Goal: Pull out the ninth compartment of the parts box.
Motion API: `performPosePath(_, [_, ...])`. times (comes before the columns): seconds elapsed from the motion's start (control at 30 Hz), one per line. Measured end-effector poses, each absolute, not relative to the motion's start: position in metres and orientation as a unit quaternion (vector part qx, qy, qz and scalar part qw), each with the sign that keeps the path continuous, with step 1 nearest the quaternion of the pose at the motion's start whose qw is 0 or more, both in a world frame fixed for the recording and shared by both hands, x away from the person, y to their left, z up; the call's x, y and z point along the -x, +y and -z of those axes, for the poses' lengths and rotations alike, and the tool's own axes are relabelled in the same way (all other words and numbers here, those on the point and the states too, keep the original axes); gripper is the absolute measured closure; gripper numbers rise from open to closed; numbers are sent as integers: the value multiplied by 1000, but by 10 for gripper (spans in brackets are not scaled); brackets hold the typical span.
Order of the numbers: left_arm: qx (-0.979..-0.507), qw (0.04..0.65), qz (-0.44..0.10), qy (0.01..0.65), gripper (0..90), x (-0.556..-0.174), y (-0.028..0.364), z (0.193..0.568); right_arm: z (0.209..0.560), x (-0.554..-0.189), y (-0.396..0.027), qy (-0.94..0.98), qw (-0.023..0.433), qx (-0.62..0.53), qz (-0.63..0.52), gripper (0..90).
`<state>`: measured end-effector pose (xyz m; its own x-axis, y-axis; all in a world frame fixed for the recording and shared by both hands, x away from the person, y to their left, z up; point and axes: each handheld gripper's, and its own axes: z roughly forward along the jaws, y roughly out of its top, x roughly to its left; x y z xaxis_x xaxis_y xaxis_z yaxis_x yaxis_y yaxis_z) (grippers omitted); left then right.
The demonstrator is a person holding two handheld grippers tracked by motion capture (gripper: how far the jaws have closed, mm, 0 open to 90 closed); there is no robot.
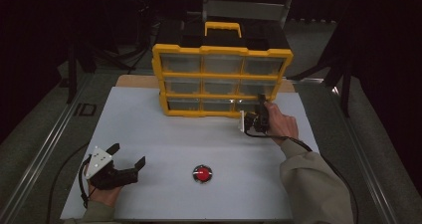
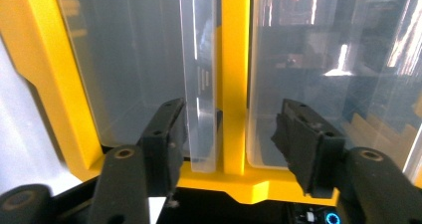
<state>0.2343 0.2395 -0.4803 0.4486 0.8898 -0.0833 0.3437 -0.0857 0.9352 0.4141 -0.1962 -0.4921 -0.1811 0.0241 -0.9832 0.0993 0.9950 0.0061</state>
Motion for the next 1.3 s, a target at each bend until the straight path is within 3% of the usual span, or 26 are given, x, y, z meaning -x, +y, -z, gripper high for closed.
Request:
performPosePath(0.6, [-686, 503, -269, 451, 1, -235, 239, 481, 502, -414, -197, 746, 665, -16, 39, 476])
performPosePath(1.1, [-687, 503, -269, 451, 1, -235, 239, 481, 505, -411, -198, 749, 662, -14, 38, 651])
performPosePath(1.3, [-688, 502, -269, 450, 1, -235, 239, 481, 505, -411, -197, 751, 659, -15, 36, 651])
